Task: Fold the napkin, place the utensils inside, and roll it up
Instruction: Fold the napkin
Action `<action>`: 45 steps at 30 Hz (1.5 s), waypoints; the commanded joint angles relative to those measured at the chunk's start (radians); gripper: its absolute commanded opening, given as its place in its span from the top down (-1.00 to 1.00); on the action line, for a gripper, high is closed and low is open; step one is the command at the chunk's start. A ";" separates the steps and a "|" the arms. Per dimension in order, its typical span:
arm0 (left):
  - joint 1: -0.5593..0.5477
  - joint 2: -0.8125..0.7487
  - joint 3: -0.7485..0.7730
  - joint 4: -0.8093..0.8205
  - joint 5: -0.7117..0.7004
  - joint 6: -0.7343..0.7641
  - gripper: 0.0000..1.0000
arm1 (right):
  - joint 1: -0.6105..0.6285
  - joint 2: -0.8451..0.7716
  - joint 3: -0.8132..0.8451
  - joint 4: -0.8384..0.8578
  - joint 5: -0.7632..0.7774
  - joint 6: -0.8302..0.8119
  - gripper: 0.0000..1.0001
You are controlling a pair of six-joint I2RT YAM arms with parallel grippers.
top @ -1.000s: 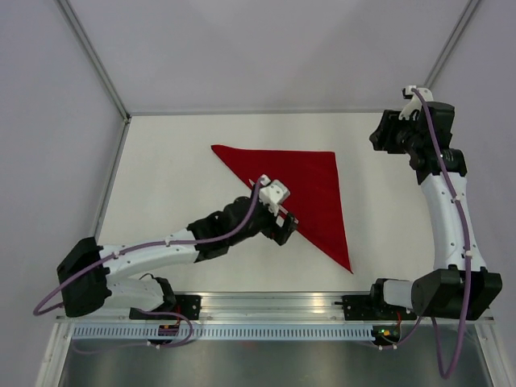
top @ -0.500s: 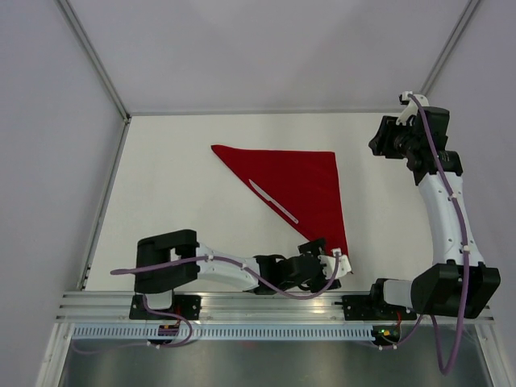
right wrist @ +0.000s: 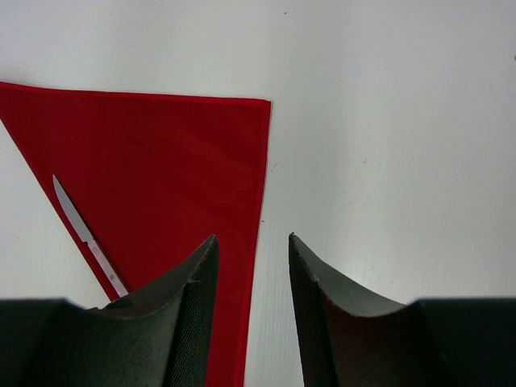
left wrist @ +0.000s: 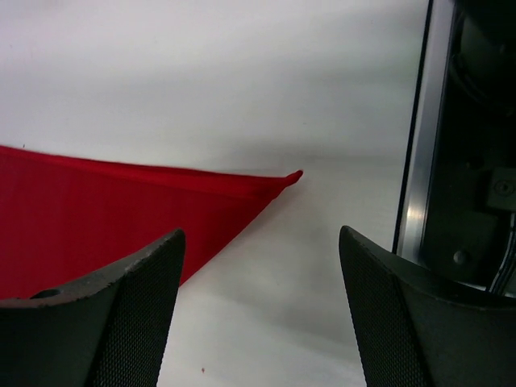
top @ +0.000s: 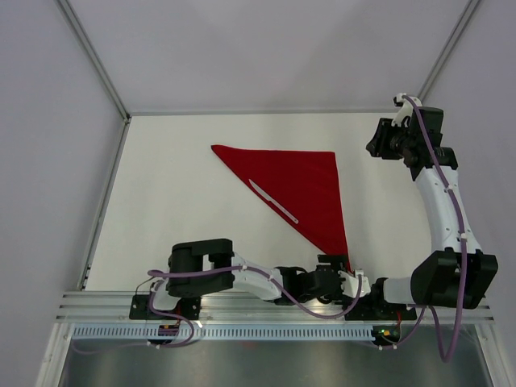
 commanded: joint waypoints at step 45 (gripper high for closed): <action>0.093 0.018 0.114 0.104 -0.037 -0.133 0.95 | -0.001 0.019 -0.005 0.027 -0.087 0.001 0.26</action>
